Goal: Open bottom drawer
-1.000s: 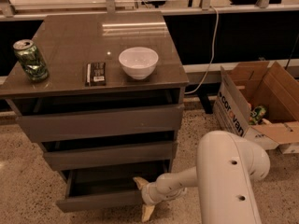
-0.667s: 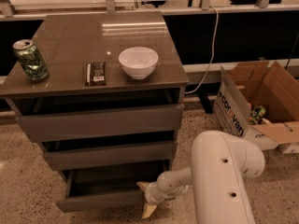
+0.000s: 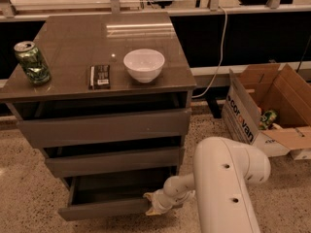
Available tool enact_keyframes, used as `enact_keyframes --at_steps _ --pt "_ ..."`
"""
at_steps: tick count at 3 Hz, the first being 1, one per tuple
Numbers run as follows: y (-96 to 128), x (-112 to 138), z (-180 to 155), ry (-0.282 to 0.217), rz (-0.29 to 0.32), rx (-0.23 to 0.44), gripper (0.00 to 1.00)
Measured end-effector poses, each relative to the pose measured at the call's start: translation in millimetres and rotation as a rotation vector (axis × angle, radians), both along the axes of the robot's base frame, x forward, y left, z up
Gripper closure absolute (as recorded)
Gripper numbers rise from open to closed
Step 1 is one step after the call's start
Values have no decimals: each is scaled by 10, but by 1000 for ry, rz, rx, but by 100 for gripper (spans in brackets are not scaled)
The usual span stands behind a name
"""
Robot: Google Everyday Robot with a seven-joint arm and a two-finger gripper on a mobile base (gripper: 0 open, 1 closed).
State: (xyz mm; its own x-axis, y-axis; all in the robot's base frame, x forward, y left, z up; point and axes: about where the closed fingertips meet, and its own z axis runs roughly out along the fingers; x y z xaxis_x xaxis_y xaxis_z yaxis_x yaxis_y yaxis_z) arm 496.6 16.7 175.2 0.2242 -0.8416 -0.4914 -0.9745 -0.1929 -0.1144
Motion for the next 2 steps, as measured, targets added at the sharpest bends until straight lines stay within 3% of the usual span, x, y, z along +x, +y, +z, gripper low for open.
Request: enact_keyframes --at_steps 1,2 --pt "2 -1 37 0 0 0 80" --pt "2 -1 70 0 0 0 80"
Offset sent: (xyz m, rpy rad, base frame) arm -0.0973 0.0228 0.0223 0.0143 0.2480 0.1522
